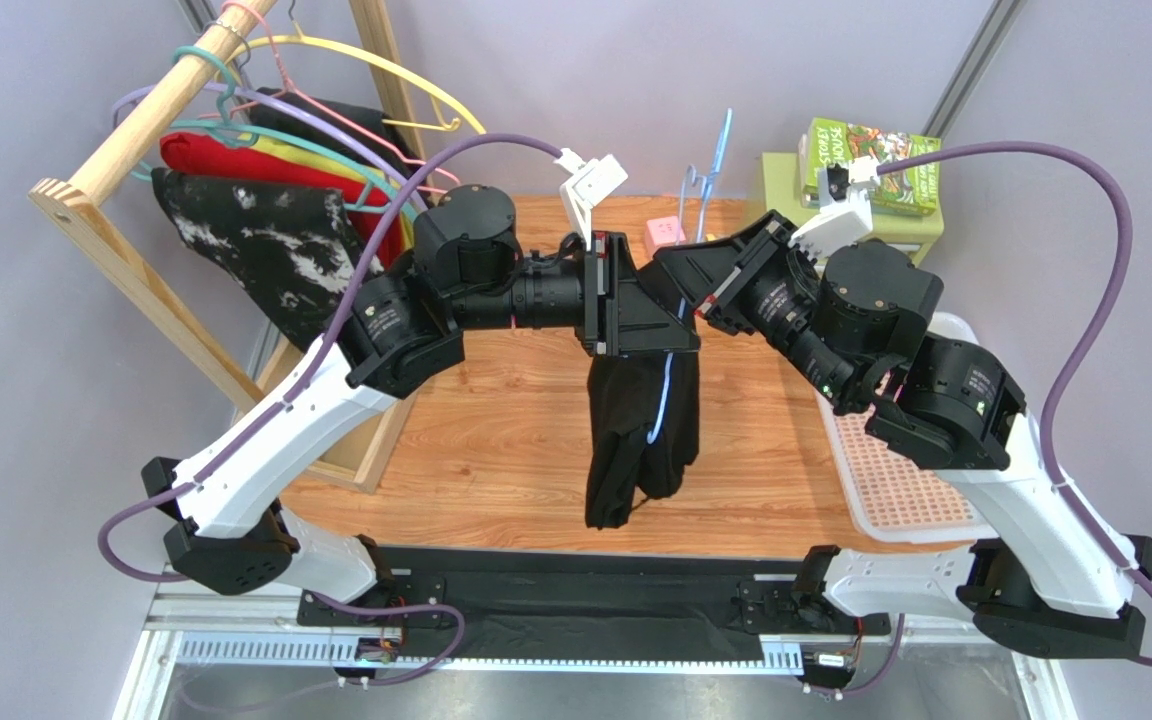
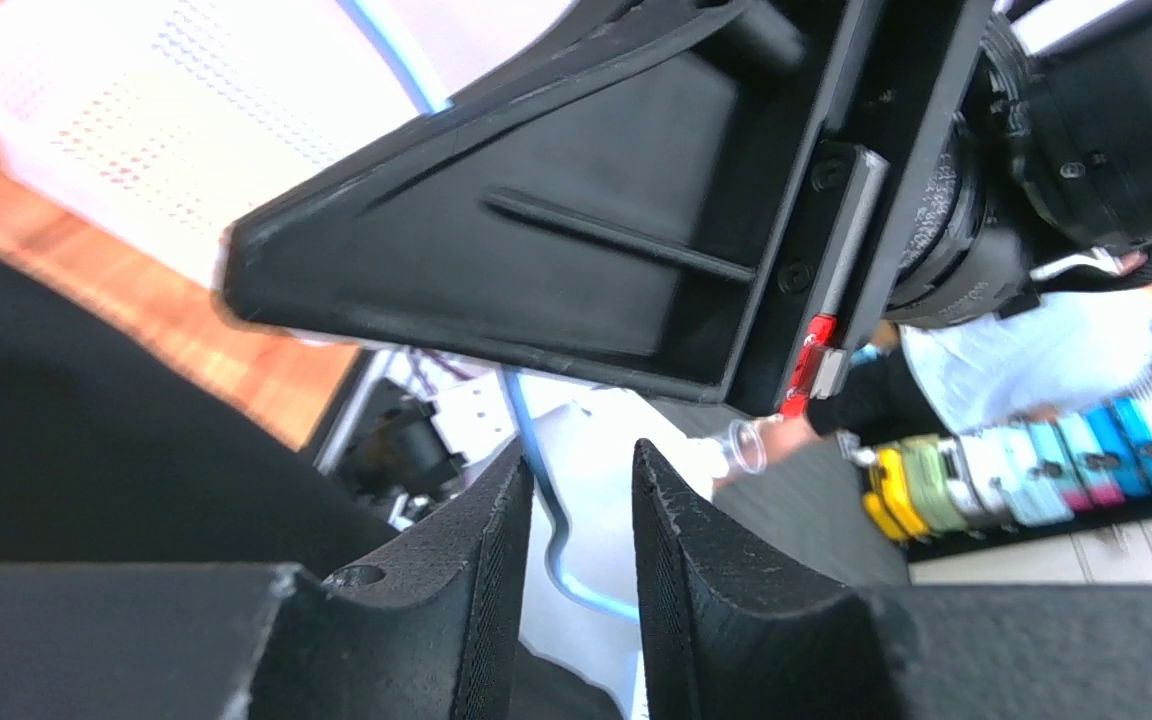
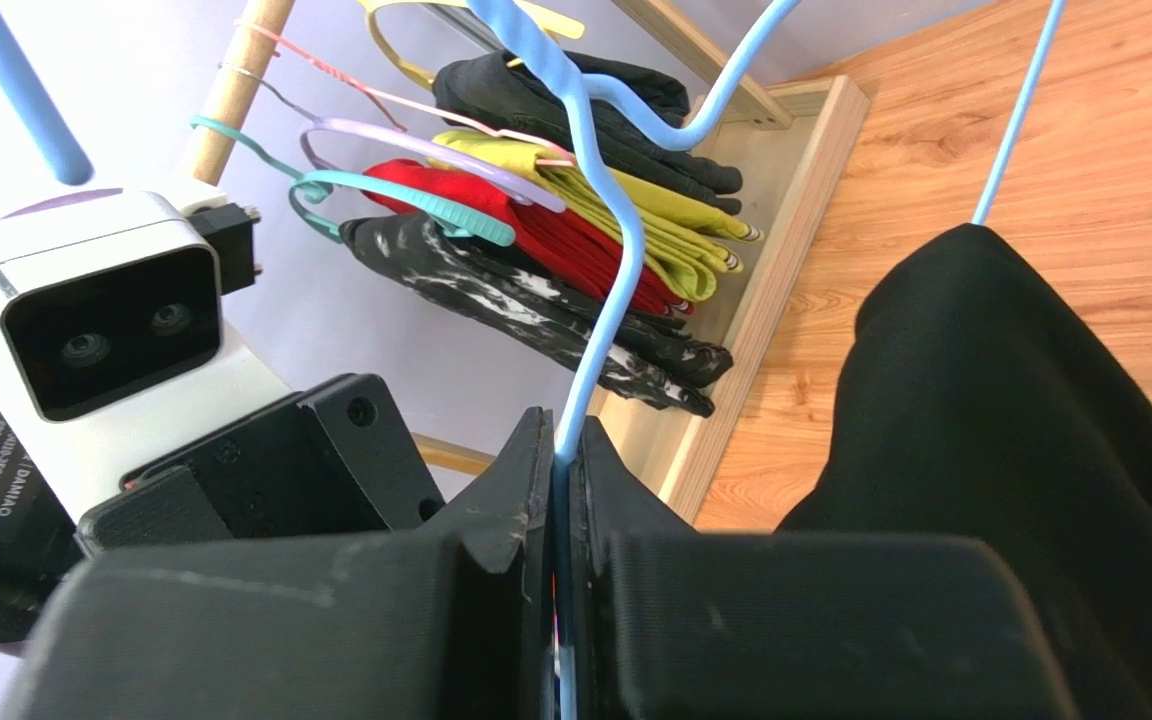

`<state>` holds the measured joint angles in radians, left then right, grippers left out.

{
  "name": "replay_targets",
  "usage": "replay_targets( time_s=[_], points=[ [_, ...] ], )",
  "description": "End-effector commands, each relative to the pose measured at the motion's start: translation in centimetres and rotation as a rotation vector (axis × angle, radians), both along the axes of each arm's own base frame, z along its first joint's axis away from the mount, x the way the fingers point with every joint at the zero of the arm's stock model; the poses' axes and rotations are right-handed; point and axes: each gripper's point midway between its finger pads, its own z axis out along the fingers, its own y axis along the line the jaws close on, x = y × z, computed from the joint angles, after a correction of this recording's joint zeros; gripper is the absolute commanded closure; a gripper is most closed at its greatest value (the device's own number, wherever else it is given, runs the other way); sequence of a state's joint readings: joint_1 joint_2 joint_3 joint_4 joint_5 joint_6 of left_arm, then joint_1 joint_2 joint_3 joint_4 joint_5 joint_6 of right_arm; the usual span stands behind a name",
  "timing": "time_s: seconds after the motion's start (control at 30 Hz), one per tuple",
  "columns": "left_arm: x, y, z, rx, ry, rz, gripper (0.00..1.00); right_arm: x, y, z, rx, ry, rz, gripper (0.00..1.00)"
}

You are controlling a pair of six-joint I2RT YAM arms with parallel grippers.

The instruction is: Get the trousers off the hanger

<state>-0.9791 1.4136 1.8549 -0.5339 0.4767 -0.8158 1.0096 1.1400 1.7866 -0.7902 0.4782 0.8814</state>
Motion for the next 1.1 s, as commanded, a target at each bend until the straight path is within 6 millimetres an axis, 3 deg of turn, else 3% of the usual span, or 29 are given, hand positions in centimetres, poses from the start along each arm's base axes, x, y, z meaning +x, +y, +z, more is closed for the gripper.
replay_targets(
  time_s=[0.0,0.13,0.2,0.27,0.4,0.5,0.53,0.63,0.73,0.9,0.97,1.0,1.07],
  points=[
    [-1.8,-0.2,2.5,-0.117,0.009,-0.118,0.63,-0.5,0.2,4.9,0.166,-0.1,0.027,1.0],
    [-1.9,-0.4,2.7,-0.135,0.029,-0.15,0.66,-0.9,1.0,5.2,0.171,-0.12,0.076,1.0],
    [-2.0,-0.3,3.3,-0.154,0.027,-0.158,0.8,-1.1,1.4,4.9,0.164,-0.117,0.099,1.0],
    [-1.4,-0.1,3.2,-0.145,0.04,-0.14,1.0,-1.5,1.8,4.7,0.158,-0.116,0.128,1.0],
    [-0.7,1.0,4.6,-0.162,0.04,-0.089,1.0,-1.7,1.1,4.0,0.131,-0.108,0.121,1.0],
    [-0.3,1.6,5.4,-0.166,0.047,-0.056,1.0,-1.8,-0.3,3.6,0.099,-0.107,0.086,0.83],
    [0.0,2.0,5.5,-0.165,0.051,-0.039,1.0,-1.9,-0.7,3.2,0.08,-0.099,0.079,0.68],
    [0.5,3.2,6.1,-0.176,0.062,0.016,1.0,-2.2,-1.9,2.3,0.019,-0.102,0.064,0.44],
    [1.4,4.5,6.8,-0.188,0.071,0.073,1.0,-2.5,-3.6,1.2,-0.044,-0.102,0.032,0.27],
    [2.6,6.2,9.8,-0.251,0.065,0.117,1.0,-3.1,-5.1,-1.2,-0.195,-0.152,0.052,0.14],
    [2.9,6.5,11.1,-0.274,0.059,0.117,1.0,-3.6,-4.1,-2.0,-0.261,-0.207,0.128,0.12],
    [3.3,6.8,11.5,-0.286,0.07,0.128,1.0,-3.6,-3.3,-3.6,-0.307,-0.216,0.166,0.11],
    [3.5,7.1,12.6,-0.305,0.063,0.132,1.0,-4.0,-2.4,-3.5,-0.337,-0.302,0.224,0.09]
  ],
)
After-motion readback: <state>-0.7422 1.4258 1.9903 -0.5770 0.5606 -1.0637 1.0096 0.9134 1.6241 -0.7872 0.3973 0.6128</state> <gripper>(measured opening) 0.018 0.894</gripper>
